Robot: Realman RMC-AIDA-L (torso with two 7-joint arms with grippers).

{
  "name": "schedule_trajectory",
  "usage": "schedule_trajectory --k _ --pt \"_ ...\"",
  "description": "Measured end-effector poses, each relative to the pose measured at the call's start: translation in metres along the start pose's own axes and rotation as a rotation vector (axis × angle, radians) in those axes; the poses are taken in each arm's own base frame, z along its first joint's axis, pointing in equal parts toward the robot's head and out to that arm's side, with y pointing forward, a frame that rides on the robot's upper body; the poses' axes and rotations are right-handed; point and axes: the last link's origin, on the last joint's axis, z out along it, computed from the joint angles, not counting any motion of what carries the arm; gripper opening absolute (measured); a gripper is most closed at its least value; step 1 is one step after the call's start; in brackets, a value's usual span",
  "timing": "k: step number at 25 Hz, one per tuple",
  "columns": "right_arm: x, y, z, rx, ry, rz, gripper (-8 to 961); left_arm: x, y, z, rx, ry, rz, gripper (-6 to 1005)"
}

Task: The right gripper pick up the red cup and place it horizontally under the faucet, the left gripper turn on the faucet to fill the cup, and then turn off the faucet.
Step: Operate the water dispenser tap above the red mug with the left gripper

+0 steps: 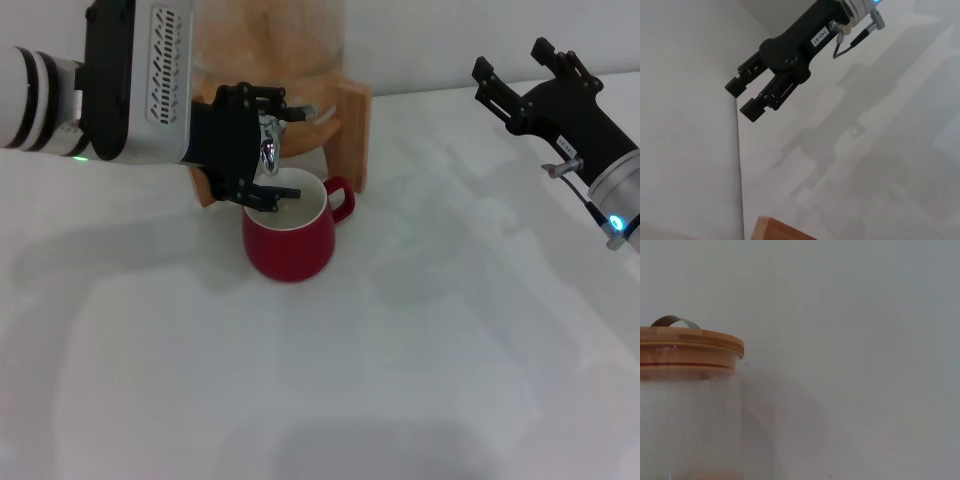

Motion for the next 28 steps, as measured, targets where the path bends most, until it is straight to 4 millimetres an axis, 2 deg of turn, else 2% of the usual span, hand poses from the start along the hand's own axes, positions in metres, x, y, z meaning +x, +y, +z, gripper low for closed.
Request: schedule_trajectory --k 17,28 --pt "0.0 -0.001 0.0 0.002 0.001 -0.001 831 0.001 -0.003 0.0 0.015 -0.004 0.017 841" --pt "0.001 -0.002 -0.002 0.009 0.005 0.001 829 0.01 0.005 0.003 0.001 0.05 -0.006 841"
